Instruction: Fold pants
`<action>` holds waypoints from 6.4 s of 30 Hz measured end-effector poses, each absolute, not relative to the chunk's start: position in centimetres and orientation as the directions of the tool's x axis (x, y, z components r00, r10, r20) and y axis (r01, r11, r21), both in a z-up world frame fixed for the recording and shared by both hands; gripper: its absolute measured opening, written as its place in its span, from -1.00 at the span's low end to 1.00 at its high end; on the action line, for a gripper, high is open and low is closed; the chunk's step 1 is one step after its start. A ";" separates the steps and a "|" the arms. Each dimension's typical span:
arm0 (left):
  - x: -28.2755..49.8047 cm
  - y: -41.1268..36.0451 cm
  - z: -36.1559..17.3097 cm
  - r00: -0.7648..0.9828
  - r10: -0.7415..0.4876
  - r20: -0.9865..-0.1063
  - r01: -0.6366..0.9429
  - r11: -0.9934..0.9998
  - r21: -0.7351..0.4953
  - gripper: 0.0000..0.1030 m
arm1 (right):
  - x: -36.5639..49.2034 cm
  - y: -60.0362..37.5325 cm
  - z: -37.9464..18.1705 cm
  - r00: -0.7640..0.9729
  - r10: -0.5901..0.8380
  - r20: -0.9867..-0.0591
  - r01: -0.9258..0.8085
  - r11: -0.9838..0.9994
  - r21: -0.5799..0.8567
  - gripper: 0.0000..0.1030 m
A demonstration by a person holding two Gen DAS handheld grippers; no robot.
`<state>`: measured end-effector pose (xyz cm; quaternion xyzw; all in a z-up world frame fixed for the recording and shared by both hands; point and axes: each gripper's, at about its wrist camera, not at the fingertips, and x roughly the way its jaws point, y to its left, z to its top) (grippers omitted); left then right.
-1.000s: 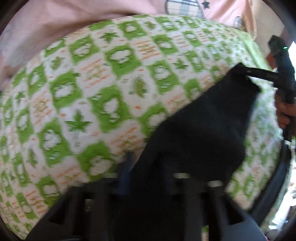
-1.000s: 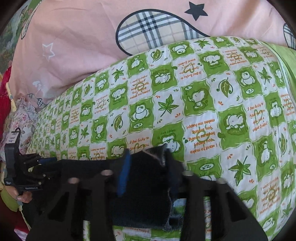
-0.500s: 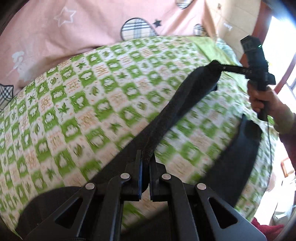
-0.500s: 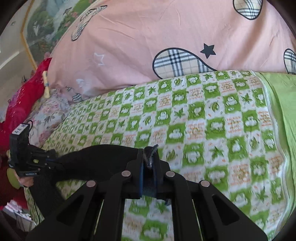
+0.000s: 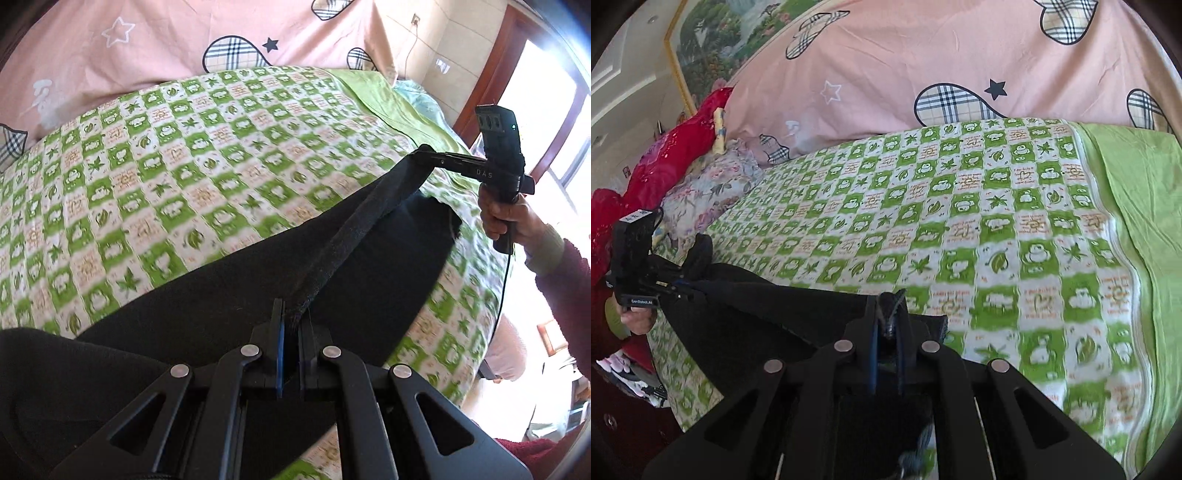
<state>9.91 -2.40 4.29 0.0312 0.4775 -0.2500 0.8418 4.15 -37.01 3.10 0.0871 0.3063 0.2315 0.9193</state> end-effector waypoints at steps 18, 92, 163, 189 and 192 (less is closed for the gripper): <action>6.1 -4.3 -0.5 0.336 -0.421 -0.843 0.471 0.850 -0.237 -0.93 | -0.6 -36.6 -1.3 0.665 0.402 -0.630 -0.355 0.912 0.207 -0.85; -4.0 21.7 5.7 0.630 -0.235 -0.740 -0.407 0.712 -0.573 -0.92 | -1.4 -2.1 1.5 0.372 0.719 -0.587 -0.792 0.576 0.203 -0.87; -8.1 30.0 -3.0 0.578 -0.020 -0.816 -0.614 0.649 -0.450 0.38 | 12.7 5.4 -0.6 0.245 0.543 -0.803 -0.680 0.686 0.257 -0.24; -8.8 32.0 -0.2 0.699 0.106 -0.707 -0.462 0.822 -0.333 -0.65 | 9.8 10.1 1.5 0.653 0.405 -0.639 -0.580 0.811 -0.079 -0.81; -8.2 31.8 -1.3 0.669 0.123 -0.733 -0.475 0.829 -0.294 -0.61 | 10.5 9.9 0.8 0.634 0.412 -0.655 -0.571 0.820 -0.037 -0.78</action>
